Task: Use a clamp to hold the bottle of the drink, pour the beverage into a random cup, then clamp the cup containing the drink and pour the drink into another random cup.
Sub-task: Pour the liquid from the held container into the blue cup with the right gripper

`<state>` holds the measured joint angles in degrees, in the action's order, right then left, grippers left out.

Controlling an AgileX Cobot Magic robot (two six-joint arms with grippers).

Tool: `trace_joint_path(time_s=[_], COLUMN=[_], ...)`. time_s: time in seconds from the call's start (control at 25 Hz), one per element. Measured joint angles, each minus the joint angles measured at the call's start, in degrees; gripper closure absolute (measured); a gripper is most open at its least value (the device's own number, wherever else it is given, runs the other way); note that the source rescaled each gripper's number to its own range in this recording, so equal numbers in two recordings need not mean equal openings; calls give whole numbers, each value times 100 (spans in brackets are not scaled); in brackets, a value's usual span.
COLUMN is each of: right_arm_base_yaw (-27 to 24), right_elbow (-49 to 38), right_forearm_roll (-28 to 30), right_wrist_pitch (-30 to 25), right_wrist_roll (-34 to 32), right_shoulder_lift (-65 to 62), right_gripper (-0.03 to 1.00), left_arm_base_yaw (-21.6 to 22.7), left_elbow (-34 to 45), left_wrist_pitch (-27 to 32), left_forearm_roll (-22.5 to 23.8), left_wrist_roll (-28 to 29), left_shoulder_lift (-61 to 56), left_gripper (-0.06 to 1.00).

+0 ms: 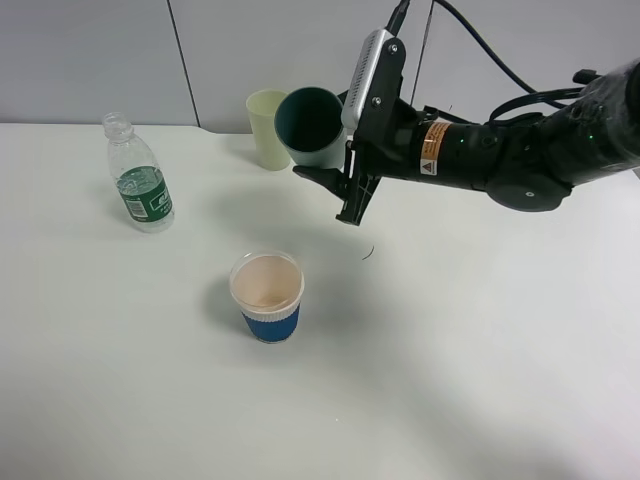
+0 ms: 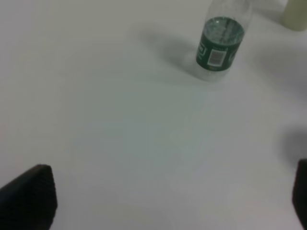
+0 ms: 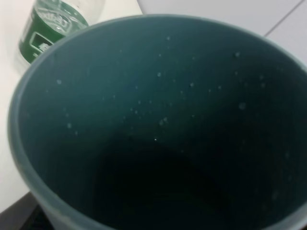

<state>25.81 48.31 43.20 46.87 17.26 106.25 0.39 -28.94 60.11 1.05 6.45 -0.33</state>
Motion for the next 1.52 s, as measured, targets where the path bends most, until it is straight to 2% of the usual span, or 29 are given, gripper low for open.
trace_joint_path(time_s=[0.28,0.44,0.8,1.52], right_arm_base_yaw=[317,503,668,892], right_elbow=[6,167,389,389], right_forearm_roll=[0,-1,5,47], right_wrist_pitch=[-6,-224,-367,-618], right_wrist_roll=[139,239,306,1536], right_shoulder_lift=[0,0,0,0], right_gripper=[96,96,96,96], left_arm_base_yaw=[0,0,0,0], left_elbow=[0,0,0,0], left_wrist_pitch=[0,0,0,0], left_forearm_roll=[0,0,0,0], left_wrist_roll=[0,0,0,0], left_shoulder_lift=[0,0,0,0], left_gripper=[-6,-6,-6,-6])
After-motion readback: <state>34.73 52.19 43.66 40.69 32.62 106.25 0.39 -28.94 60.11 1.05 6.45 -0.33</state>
